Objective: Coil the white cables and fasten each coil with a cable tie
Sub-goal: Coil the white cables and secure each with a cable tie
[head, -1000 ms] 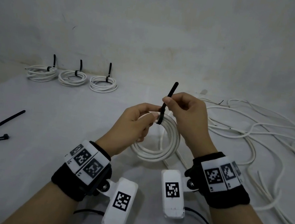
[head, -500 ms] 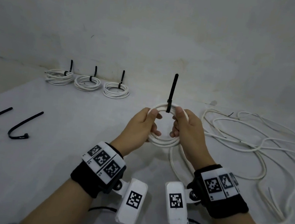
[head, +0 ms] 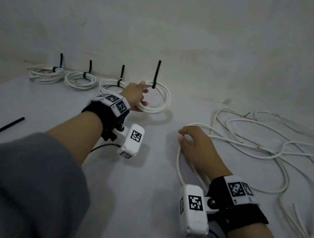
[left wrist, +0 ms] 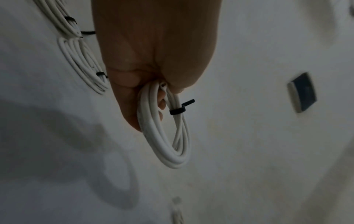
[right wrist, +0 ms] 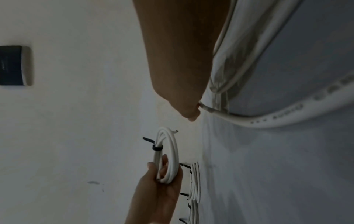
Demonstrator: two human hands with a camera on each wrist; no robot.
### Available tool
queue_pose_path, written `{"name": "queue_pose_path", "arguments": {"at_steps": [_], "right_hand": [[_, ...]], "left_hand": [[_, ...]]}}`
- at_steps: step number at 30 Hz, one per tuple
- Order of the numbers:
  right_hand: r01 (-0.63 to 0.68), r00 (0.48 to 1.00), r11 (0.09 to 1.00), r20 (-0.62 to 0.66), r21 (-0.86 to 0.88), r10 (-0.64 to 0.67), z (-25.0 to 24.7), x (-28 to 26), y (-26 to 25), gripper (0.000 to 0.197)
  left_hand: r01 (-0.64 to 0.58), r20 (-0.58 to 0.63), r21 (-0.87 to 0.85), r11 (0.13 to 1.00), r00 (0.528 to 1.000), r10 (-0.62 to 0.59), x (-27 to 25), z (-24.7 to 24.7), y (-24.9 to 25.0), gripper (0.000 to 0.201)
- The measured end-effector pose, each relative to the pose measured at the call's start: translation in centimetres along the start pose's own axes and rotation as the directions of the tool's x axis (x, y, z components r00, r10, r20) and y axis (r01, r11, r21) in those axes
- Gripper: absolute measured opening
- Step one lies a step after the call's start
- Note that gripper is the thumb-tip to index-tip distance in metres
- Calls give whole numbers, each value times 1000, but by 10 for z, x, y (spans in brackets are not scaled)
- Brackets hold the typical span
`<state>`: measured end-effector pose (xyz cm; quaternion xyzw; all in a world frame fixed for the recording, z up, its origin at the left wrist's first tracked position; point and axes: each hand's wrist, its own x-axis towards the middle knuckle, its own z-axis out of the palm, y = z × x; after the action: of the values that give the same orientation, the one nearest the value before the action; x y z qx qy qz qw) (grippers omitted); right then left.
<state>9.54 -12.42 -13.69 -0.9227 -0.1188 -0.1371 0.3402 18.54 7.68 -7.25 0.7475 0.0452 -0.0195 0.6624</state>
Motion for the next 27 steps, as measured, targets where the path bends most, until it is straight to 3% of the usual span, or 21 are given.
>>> {"name": "queue_pose_path", "arguments": {"at_steps": [3,7,13,16,19,20,22,27], "right_hand": [[-1,997,997,77,-73,6,1,3,0,30],[-22,991,996,129,-81,32,3,4,3,32],[-29,987,996,158,-88,42,5,4,6,30],[-39,986,996,161,-84,52,5,4,6,29],[-50,985,996,163,-78,62,5,4,5,29],[-52,985,996,161,-74,63,5,4,4,28],[-53,985,996,160,-71,64,4,4,4,28],[-53,986,996,153,-65,63,5,4,3,27]], "left_hand": [[79,-79,-47,996,993,-82,30,0,-9,39],[67,-132,101,993,990,-53,61,1,-21,44],[76,-102,136,988,993,-62,89,5,-24,43],[79,-55,163,983,996,-71,98,5,-24,52],[235,58,114,965,968,-242,103,3,-23,62],[220,53,250,943,969,-240,107,2,-22,78],[72,-15,556,828,997,-76,113,0,-26,101],[7,17,685,729,999,-27,117,0,-24,97]]}}
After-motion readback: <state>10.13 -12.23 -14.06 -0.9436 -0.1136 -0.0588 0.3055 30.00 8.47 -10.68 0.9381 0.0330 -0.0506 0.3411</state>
